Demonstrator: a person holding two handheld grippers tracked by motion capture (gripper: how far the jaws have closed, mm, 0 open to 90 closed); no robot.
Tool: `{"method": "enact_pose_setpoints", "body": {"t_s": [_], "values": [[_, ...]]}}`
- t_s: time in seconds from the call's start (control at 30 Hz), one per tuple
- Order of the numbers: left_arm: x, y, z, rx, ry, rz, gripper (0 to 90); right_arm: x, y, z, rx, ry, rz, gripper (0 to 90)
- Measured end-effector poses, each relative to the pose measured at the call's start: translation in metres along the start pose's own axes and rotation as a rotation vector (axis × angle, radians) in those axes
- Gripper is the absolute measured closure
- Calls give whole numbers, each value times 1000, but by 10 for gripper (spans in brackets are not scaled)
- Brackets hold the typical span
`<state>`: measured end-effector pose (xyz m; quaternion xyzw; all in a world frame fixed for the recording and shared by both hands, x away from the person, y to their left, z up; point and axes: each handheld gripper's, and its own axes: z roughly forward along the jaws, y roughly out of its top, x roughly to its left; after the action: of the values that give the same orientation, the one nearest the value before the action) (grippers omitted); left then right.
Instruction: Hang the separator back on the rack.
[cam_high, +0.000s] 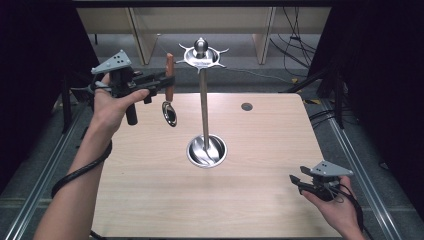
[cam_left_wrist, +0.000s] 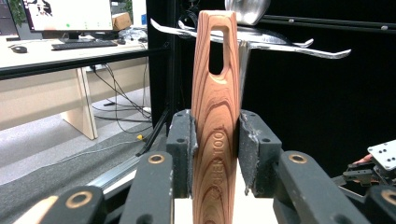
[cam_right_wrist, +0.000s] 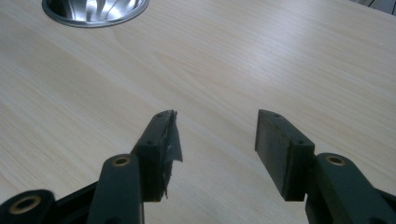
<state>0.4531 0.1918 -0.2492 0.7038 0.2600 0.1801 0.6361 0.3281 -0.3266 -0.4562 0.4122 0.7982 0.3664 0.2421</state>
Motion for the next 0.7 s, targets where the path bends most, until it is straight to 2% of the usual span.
{"method": "enact_pose_setpoints", "body": {"t_s": [0.2,0.47,0.5,0.53,0.6,0.7], "values": [[0,-1,-1,-5,-7,-1,672,0,0,0,0,0,-2,486],[-4,2,-6,2,-16,26,672,0,0,1,-2,-2,-5,486],[-4,2,-6,2,-17,26,672,2,0,0,2,-1,9,486],[-4,3,-6,4,-19,26,672,1,0,0,-2,-1,-8,486],[-4,4,-5,7,-23,31,672,1,0,0,-5,-2,-8,486],[-4,4,-5,8,-26,25,672,2,0,0,1,-2,6,486]]}}
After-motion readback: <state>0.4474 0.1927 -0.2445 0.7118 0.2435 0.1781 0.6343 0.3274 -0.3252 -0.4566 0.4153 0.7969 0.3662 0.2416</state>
